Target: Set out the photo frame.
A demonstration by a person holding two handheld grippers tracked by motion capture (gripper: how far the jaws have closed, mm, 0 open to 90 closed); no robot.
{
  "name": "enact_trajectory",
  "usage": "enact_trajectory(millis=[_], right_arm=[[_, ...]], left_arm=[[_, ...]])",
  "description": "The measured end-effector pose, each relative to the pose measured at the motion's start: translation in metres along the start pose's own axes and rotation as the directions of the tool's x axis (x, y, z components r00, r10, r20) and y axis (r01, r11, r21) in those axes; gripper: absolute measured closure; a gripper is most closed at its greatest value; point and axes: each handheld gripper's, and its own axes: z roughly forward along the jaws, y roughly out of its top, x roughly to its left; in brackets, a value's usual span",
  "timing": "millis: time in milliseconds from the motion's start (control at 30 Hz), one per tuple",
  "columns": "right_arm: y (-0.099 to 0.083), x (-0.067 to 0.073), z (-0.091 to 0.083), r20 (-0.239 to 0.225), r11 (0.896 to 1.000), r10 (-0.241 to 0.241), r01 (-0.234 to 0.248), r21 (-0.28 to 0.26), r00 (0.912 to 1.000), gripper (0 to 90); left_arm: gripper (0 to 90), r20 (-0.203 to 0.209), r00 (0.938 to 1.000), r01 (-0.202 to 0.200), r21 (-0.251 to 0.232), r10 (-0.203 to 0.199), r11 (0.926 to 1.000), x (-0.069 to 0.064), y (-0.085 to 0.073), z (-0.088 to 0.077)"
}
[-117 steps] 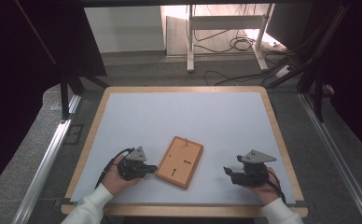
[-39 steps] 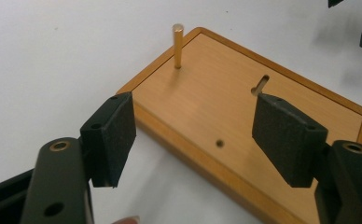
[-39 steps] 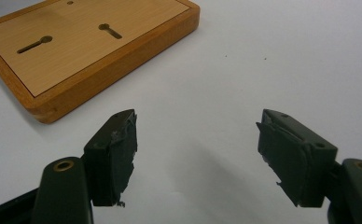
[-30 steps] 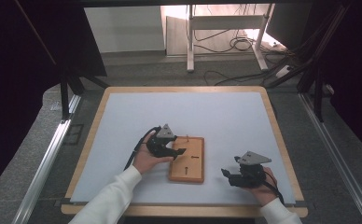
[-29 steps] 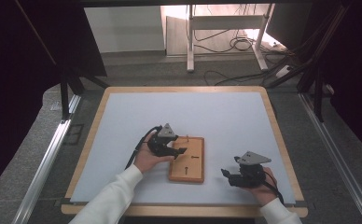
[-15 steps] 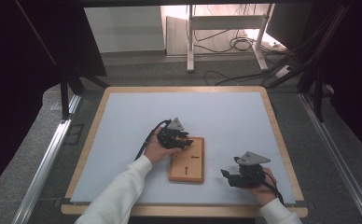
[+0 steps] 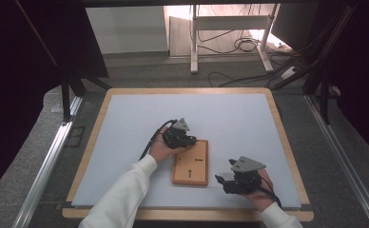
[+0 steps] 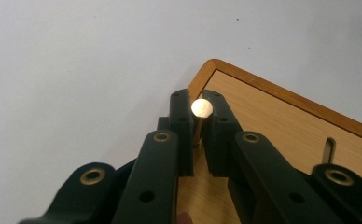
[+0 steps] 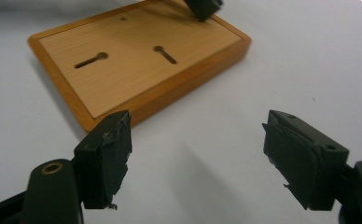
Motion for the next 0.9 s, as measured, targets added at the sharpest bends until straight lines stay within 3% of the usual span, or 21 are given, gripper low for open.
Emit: enact_trajectory(millis=[200, 533, 900], right_arm=[[0.010, 0.020, 0.009, -0.004, 0.994, -0.103, 0.103, 0.029, 0.9947, 19.9], [0.020, 0.035, 0.025, -0.040, 0.989, -0.140, 0.142, 0.050, 0.9893, 16.1], [0.026, 0.058, 0.044, -0.025, 0.963, -0.246, 0.248, 0.105, 0.9688, 9.4]], left_arm=[[84.1, 0.023, 0.9997, 0.010, 0.017, -0.010, 0.9998, 0.003, 0.002, 0.000], [84.0, 0.048, 0.9973, 0.053, 0.043, -0.055, 0.9977, 0.007, 0.005, -0.001], [83.8, 0.084, 0.9909, 0.100, 0.061, -0.105, 0.9931, 0.014, 0.008, 0.000]])
